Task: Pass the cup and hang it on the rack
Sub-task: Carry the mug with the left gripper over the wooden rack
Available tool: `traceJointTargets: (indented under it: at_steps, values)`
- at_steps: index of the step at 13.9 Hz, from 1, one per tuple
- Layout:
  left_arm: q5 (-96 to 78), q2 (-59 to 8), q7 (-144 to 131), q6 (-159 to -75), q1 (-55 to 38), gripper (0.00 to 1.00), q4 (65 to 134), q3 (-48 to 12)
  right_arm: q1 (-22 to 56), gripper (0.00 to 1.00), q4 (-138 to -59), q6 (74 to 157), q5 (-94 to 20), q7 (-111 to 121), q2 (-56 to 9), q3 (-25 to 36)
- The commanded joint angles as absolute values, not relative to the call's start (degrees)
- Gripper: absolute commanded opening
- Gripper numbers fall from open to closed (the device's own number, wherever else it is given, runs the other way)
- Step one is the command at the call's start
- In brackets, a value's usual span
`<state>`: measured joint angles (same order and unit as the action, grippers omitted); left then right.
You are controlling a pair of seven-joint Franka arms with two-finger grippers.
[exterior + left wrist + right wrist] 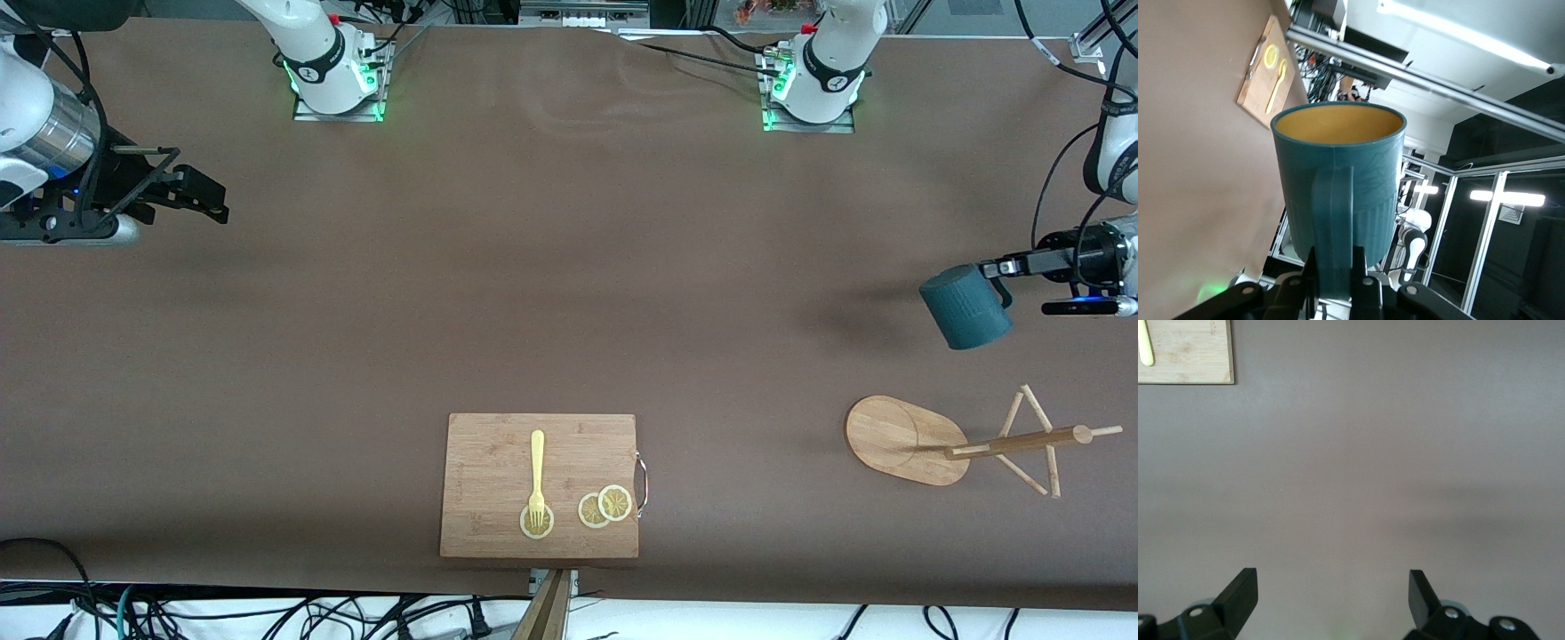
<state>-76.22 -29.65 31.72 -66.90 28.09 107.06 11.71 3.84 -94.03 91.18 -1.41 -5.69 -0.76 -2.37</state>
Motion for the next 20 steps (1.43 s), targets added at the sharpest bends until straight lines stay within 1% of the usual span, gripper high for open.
traceJointTargets:
  at_steps: [1,3,6,8,13,17,20]
  values:
    - [-81.71,-34.26,30.24,-65.30,28.39,0.00,102.40,10.90,3.08,1.00,-95.62,92.11,-2.37,-5.19,0.79,-2.64]
    - [-84.11,-36.38,28.40,-65.30,28.04,0.00,99.24,10.81,3.08,1.00,-95.62,92.11,-2.37,-5.19,0.79,-2.64]
    - [-89.01,-40.06,28.13,-65.39,28.12,0.00,97.74,10.72,3.08,1.00,-95.62,92.11,-2.37,-5.19,0.79,-2.64]
    - [-90.26,-42.35,28.12,-65.30,28.56,0.00,95.55,10.55,3.08,1.00,-95.62,92.11,-2.37,-5.19,0.79,-2.64]
    - [-91.84,-45.08,28.12,-65.74,28.83,0.00,92.03,10.46,3.08,1.00,-95.62,92.11,-2.37,-5.19,0.70,-2.64]
    - [-93.43,-47.46,28.21,-65.74,29.27,0.00,91.58,10.46,3.08,1.00,-95.62,92.11,-2.37,-5.19,0.70,-2.64]
    - [-93.25,-49.39,28.21,-65.74,29.79,0.00,88.60,10.55,3.08,1.00,-95.62,92.02,-2.37,-5.19,0.70,-2.64]
